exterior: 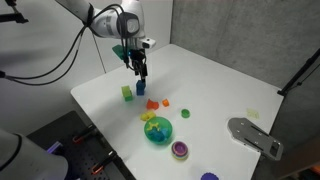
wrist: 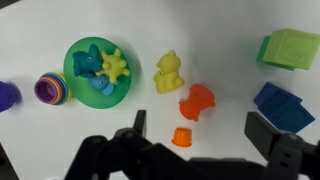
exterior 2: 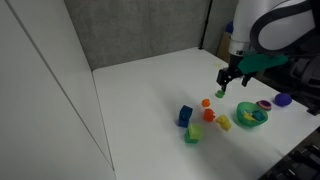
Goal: Pick up the orange bowl and put it into the green small empty bowl
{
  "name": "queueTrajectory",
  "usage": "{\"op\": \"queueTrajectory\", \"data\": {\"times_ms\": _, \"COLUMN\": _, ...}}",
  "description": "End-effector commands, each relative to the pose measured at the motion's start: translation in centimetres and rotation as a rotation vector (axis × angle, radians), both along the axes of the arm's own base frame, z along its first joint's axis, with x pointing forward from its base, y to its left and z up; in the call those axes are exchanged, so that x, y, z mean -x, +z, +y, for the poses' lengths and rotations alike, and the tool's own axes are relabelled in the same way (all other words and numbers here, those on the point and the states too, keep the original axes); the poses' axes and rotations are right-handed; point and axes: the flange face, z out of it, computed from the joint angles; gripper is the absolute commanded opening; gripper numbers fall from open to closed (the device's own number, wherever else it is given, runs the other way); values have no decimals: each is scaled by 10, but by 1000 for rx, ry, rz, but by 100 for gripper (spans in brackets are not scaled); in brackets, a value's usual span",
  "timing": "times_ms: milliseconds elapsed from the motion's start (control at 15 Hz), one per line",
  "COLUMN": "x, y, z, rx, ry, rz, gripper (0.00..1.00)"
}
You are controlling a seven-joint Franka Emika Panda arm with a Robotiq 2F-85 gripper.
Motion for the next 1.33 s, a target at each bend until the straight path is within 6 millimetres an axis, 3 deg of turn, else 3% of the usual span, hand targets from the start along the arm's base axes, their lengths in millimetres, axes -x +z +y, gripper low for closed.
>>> {"op": "queueTrajectory", "data": {"times_ms": 0, "x": -14, "y": -13, "z": -12, "rx": -14, "ry": -61, "rz": -8, "gripper": 100}}
{"op": "queueTrajectory", "data": {"times_ms": 467, "x": -44, "y": -58, "z": -35, "rx": -53, "ry": -104, "rz": -134, "gripper": 100}}
{"op": "queueTrajectory", "data": {"times_ms": 1000, "x": -85, "y": -143, "z": -60, "rx": -49, "ry": -156, "rz": -179, "gripper": 100}}
{"op": "queueTrajectory", "data": {"times_ms": 1267, "x": -100, "y": -182, "z": -63, "rx": -44, "ry": -170, "rz": -195, "gripper": 100}}
